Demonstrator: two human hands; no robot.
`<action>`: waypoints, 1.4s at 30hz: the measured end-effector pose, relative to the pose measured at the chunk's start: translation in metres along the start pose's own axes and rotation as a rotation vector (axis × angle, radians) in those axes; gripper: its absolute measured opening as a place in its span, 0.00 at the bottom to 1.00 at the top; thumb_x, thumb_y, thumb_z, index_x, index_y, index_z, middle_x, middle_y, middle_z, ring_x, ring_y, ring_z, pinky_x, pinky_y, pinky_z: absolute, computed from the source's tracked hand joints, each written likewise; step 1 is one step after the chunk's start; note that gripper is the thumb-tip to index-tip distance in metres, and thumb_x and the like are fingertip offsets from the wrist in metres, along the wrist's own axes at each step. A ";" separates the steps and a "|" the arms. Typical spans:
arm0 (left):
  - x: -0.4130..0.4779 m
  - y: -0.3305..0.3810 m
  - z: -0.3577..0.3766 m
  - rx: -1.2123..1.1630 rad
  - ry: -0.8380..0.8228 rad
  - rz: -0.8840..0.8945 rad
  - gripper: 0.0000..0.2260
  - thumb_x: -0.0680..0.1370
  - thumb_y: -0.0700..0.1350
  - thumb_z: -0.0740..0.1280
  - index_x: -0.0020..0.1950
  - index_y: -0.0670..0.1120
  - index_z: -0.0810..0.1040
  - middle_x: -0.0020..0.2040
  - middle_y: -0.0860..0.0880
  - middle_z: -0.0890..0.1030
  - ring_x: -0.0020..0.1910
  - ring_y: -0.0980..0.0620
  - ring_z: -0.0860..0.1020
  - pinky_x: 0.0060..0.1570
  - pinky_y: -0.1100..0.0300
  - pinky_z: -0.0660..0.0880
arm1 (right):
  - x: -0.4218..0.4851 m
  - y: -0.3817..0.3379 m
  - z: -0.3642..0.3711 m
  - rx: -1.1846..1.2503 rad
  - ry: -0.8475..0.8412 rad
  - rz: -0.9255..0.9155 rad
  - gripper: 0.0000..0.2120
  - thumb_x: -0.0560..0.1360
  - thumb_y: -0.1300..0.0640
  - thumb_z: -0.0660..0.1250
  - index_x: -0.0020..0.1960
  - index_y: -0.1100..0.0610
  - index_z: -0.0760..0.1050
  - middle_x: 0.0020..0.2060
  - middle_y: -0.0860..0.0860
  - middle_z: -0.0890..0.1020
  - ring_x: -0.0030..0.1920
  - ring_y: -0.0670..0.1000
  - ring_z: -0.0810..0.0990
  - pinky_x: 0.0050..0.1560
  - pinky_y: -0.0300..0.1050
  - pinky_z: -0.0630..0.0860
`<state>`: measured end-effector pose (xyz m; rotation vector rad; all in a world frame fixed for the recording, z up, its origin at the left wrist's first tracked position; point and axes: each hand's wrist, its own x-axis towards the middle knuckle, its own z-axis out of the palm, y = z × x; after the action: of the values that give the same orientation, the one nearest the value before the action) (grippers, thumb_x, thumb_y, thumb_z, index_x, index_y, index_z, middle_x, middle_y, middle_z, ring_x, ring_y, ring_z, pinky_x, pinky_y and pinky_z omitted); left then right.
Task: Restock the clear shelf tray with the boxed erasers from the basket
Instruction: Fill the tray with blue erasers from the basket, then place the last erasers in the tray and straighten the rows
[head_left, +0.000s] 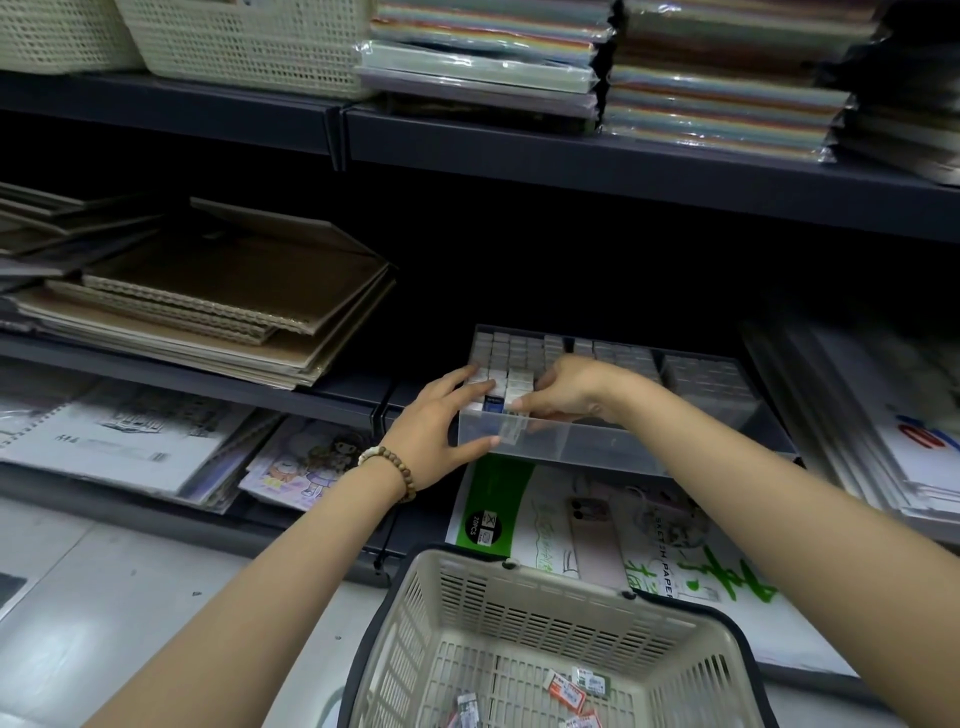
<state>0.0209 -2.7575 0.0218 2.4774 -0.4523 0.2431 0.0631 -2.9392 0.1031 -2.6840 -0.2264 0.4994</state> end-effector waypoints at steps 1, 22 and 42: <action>-0.001 0.000 0.000 -0.001 -0.001 0.000 0.30 0.73 0.56 0.68 0.73 0.53 0.63 0.76 0.54 0.57 0.74 0.55 0.55 0.68 0.62 0.54 | -0.001 -0.001 0.001 -0.042 0.016 -0.002 0.27 0.74 0.44 0.67 0.63 0.64 0.73 0.57 0.58 0.80 0.52 0.53 0.80 0.51 0.44 0.76; -0.148 0.008 0.138 -0.305 -0.544 -0.432 0.19 0.76 0.58 0.63 0.63 0.50 0.73 0.59 0.54 0.76 0.59 0.56 0.75 0.61 0.57 0.72 | -0.106 0.209 0.226 0.805 -0.251 0.343 0.13 0.74 0.60 0.69 0.58 0.58 0.76 0.56 0.57 0.80 0.49 0.51 0.81 0.50 0.41 0.79; -0.217 -0.090 0.335 -0.289 -0.416 -1.181 0.24 0.66 0.44 0.77 0.56 0.39 0.72 0.41 0.45 0.78 0.46 0.46 0.78 0.57 0.52 0.76 | -0.068 0.312 0.400 0.280 -0.223 0.122 0.32 0.65 0.61 0.77 0.66 0.52 0.71 0.61 0.48 0.67 0.57 0.43 0.65 0.57 0.37 0.65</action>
<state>-0.1229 -2.8306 -0.3542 2.0861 0.7830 -0.7556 -0.1238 -3.0959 -0.3468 -2.3772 -0.0497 0.8066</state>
